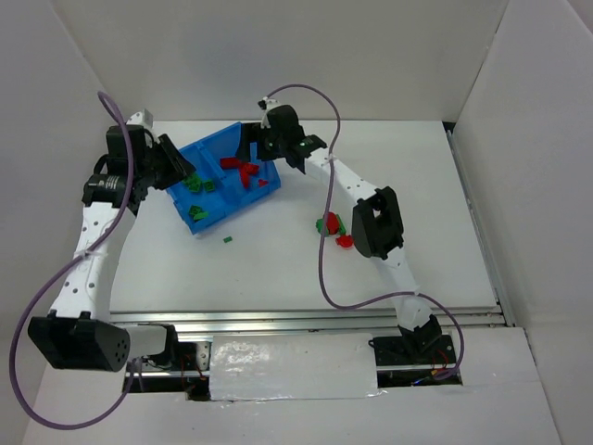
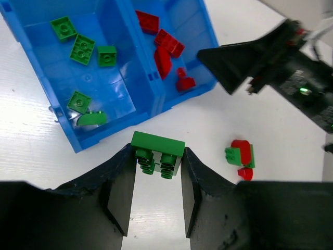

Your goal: Sort the legos into containers by color

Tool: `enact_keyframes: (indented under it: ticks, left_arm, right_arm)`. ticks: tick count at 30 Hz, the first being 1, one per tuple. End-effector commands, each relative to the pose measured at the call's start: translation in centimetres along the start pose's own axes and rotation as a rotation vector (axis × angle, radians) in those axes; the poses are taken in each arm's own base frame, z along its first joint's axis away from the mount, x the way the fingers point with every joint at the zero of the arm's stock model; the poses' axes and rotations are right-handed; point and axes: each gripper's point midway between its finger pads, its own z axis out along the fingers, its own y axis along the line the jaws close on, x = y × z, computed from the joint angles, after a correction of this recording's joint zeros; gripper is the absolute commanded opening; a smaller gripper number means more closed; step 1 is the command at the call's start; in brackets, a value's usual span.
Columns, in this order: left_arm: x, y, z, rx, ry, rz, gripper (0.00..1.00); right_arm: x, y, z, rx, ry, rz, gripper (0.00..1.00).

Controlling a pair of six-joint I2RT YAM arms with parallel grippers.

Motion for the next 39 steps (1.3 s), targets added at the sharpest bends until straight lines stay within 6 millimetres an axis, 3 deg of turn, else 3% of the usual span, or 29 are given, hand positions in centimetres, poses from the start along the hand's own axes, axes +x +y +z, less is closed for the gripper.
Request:
enact_keyframes:
  ticks: [1,4,7,8,9,10,11,12,13,14,15,16,17,18,19,23,25,26,27,28,31,32,35,39]
  left_arm:
    - [-1.7,0.6,1.8,-0.027,-0.026,0.025,0.00]
    - [-2.1,0.7,3.8,-0.034,-0.012,0.028,0.00]
    - [-2.5,1.1,6.3,-0.050,-0.002,0.034,0.11]
    - [-2.7,1.1,7.0,-0.049,0.000,0.037,0.25]
    - [-2.2,1.6,8.4,-0.067,0.024,0.034,0.34]
    - [-2.2,1.9,9.1,-0.076,0.029,0.031,0.43]
    - [-2.3,2.0,9.6,-0.083,0.031,0.032,0.59]
    - [-1.8,2.8,10.9,-0.114,0.047,0.026,0.65]
    - [-1.5,3.4,11.2,-0.140,0.060,0.018,0.71]
    - [-1.7,3.4,11.6,-0.146,0.058,0.015,0.78]
    - [-1.5,3.8,12.1,-0.159,0.068,0.011,0.81]
    - [-2.2,5.4,12.1,-0.209,0.051,-0.005,0.85]
    - [-2.6,5.3,12.0,-0.219,0.040,-0.006,0.99]
    - [-2.8,5.8,12.0,-0.246,0.032,-0.011,1.00]
    - [-2.9,5.9,11.9,-0.258,0.031,-0.012,0.99]
    - [-2.7,5.0,9.8,-0.275,0.044,0.022,1.00]
    - [-0.1,3.2,9.1,-0.289,0.106,0.066,0.99]
    - [1.8,3.8,8.0,-0.368,0.159,0.057,0.99]
    - [3.9,2.4,7.5,-0.370,0.198,0.085,0.99]
    - [5.9,3.1,7.2,-0.427,0.225,0.102,0.99]
    - [10.8,1.7,6.4,-0.437,0.290,0.099,0.99]
    - [13.0,2.7,6.6,-0.479,0.323,0.071,1.00]
    - [16.0,4.0,7.2,-0.542,0.354,0.050,0.99]
    - [17.6,5.2,8.1,-0.608,0.361,0.031,0.94]
  right_arm:
    - [-5.5,1.8,-1.5,-0.041,-0.146,-0.026,1.00]
    - [-7.2,2.7,-3.4,-0.059,-0.165,-0.031,1.00]
    - [-10.4,4.4,-8.0,-0.050,-0.213,-0.042,1.00]
    - [-11.5,5.3,-11.0,-0.048,-0.241,-0.046,1.00]
    - [-11.7,5.3,-12.3,-0.031,-0.253,-0.048,1.00]
    - [-10.0,3.7,-12.6,0.025,-0.223,-0.035,1.00]
    - [-11.3,4.7,-15.8,0.014,-0.259,-0.040,1.00]
    - [-10.9,4.4,-16.7,0.020,-0.249,-0.037,1.00]
    - [-8.9,3.2,-17.0,0.045,-0.205,-0.029,1.00]
    - [-9.0,3.5,-19.2,0.051,-0.218,-0.031,1.00]
    - [-8.3,3.0,-19.9,0.069,-0.206,-0.027,1.00]
    - [-5.9,1.6,-19.9,0.103,-0.153,-0.011,1.00]
    - [-5.6,1.8,-21.6,0.110,-0.161,-0.009,1.00]
    - [-4.6,1.2,-22.0,0.128,-0.144,0.000,1.00]
    - [-1.9,0.1,-21.8,0.152,-0.089,0.019,1.00]
    - [3.2,-1.8,-23.8,0.240,0.018,0.088,1.00]
    - [5.6,-2.9,-24.3,0.286,0.061,0.124,1.00]
    - [6.1,-3.3,-25.1,0.318,0.064,0.152,1.00]
    - [6.5,-3.9,-25.6,0.355,0.064,0.165,1.00]
    - [7.1,-4.0,-26.2,0.366,0.071,0.173,1.00]
    - [8.8,-3.8,-27.2,0.363,0.111,0.213,1.00]
    - [8.8,-3.2,-27.8,0.344,0.103,0.217,1.00]
    - [9.8,-2.3,-28.7,0.314,0.110,0.226,1.00]
    - [10.5,-1.7,-29.8,0.298,0.110,0.214,1.00]
